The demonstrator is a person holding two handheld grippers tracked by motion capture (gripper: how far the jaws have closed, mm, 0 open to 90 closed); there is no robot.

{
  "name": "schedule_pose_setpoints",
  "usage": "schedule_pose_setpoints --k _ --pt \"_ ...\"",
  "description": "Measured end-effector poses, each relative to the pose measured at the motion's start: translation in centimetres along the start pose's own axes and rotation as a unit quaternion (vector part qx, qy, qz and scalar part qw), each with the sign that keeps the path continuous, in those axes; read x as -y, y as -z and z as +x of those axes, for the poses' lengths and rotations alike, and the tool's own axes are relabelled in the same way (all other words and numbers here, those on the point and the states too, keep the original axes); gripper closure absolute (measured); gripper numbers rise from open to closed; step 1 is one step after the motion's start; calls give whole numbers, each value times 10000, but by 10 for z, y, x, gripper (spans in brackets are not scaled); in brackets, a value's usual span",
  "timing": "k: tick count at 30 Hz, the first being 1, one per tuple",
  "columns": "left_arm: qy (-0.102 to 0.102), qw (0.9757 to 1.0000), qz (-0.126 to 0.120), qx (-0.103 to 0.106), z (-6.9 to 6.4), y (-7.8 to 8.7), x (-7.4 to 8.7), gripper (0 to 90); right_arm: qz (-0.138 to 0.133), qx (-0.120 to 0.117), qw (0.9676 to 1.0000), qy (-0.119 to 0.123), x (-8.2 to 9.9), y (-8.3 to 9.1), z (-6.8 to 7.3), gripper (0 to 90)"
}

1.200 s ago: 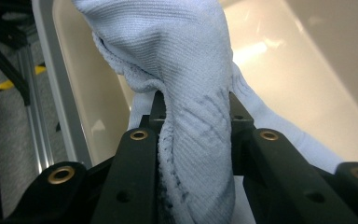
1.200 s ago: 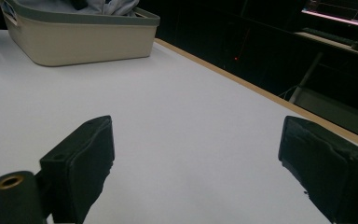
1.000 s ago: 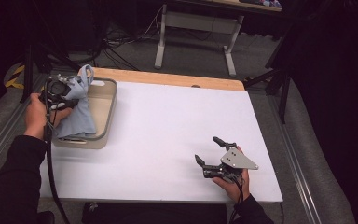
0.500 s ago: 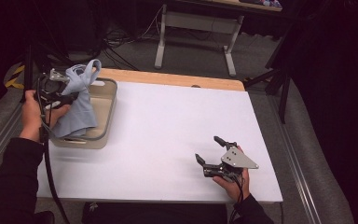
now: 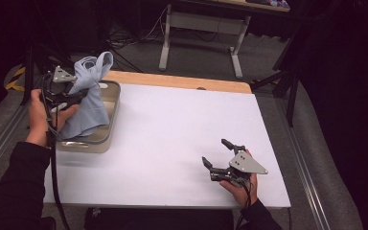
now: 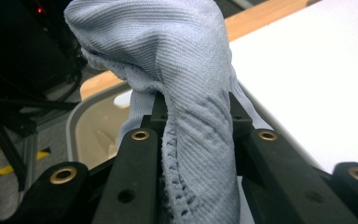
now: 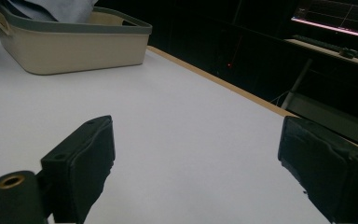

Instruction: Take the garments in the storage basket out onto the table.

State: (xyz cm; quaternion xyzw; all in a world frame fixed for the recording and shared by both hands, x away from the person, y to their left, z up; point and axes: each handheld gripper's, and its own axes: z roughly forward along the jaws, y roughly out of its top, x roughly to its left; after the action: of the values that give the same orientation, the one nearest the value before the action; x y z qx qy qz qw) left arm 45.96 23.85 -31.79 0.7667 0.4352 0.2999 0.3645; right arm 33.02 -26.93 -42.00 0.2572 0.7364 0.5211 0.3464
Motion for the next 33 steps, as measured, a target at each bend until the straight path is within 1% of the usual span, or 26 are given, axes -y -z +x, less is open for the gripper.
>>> schedule_pose_setpoints --k 1,2,6,7,9,10,13,15,16,20,23,25,28,29,30,33 --pt "16 10000 -57 23 -2 2 -2 729 0 5 10000 -5 0 0 0 113" --pt "-10 10000 -87 28 -3 3 -4 730 0 8 10000 -6 0 0 0 113" --pt "-84 9998 -146 63 -7 7 -10 729 2 11 10000 -18 0 0 -1 113" --pt "-70 9998 -138 94 -8 7 -10 729 5 11 10000 -24 0 0 -1 113" --pt "-48 9997 -212 112 -9 8 -11 729 7 10 10000 -20 0 0 -1 113" --pt "-44 9996 -225 157 -10 9 -12 729 8 8 10000 -19 0 0 -1 113" --pt "-65 9995 -258 192 -13 10 -13 729 0 11 10000 -23 0 0 -1 113" --pt "-59 9992 -329 210 -14 12 -14 729 4 23 10000 -29 0 0 -1 113" --pt "-23 9991 -330 257 -15 13 -15 729 5 28 10000 -30 0 0 -2 113" --pt "-37 9986 -420 307 -19 16 -17 729 1 26 10000 -15 0 0 -1 114" --pt "-53 9980 -512 371 -23 19 -20 728 -2 40 10000 -17 0 0 -2 114" --pt "-107 9976 -562 400 -27 21 -22 728 -5 43 10000 -21 0 0 -2 114" --pt "-154 9972 -584 445 -30 23 -24 728 -5 41 10000 -8 0 0 -2 114" --pt "-159 9968 -624 473 -33 24 -25 729 -5 38 10000 -11 0 0 -2 114" --pt "-168 9962 -649 554 -35 24 -27 728 1 33 10000 -9 0 0 -2 114" --pt "-217 9955 -690 608 -43 25 -31 728 -10 36 10000 -7 0 0 -2 114"
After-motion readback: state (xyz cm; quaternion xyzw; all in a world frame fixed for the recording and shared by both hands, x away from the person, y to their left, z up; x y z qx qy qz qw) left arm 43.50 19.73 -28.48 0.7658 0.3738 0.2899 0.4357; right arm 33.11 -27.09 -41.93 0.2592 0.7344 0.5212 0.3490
